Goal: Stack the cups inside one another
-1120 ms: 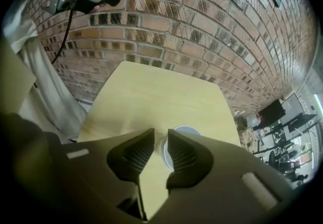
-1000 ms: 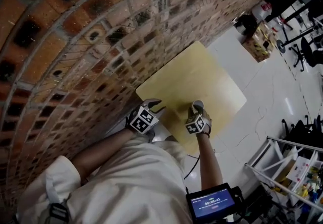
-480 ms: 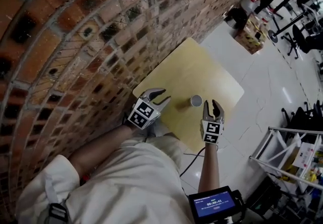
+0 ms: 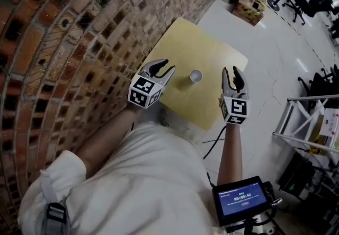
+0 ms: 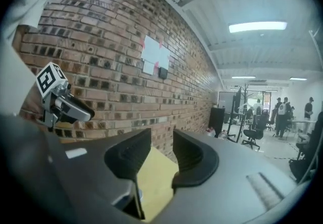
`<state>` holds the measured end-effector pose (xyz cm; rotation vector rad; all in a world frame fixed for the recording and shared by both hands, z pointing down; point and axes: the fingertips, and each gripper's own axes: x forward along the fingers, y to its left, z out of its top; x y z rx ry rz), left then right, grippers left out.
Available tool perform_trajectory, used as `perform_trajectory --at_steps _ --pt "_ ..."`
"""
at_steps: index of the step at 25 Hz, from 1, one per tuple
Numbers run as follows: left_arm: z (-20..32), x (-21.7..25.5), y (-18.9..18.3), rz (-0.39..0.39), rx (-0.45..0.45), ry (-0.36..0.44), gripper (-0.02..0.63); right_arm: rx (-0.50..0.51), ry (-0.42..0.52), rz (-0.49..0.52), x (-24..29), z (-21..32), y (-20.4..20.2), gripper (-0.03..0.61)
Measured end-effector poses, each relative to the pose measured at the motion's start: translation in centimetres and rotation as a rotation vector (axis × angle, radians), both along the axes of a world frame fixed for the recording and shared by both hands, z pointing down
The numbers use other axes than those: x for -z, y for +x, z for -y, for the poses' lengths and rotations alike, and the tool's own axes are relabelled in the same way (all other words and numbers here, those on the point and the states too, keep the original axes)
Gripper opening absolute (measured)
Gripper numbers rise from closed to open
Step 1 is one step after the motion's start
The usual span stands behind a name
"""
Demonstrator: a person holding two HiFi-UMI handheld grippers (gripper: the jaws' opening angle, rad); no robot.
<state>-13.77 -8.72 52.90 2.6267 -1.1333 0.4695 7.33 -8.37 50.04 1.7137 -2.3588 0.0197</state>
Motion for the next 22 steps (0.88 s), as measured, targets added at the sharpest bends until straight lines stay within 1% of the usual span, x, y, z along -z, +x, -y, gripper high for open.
perform_trajectory --at_steps 6,11,16,19,20,21,22 --pt "-1.1 2.2 3.6 -0.012 0.001 0.032 0.143 -0.003 0.058 0.014 3.5 -3.7 2.8 0.129" --pt "-2.7 2.0 6.2 -0.001 -0.016 0.030 0.143 -0.019 0.075 0.002 4.0 -7.6 6.4 0.129" --pt "-4.8 1.4 7.3 0.000 -0.043 0.011 0.143 -0.065 0.040 -0.001 2.3 -11.7 9.9 0.129" --pt "-5.9 0.9 7.3 0.018 -0.040 0.001 0.143 -0.103 0.010 0.015 0.9 -14.2 11.4 0.129" --pt "-6.1 0.7 7.0 0.032 -0.028 0.003 0.138 -0.115 0.004 0.026 0.5 -14.9 11.8 0.129" --pt "-6.3 0.6 6.7 0.045 -0.014 0.005 0.110 -0.125 0.000 0.038 0.3 -15.4 12.1 0.129" --pt "-6.5 0.4 6.5 0.052 -0.002 0.004 0.098 -0.133 -0.002 0.048 0.0 -16.0 12.3 0.129"
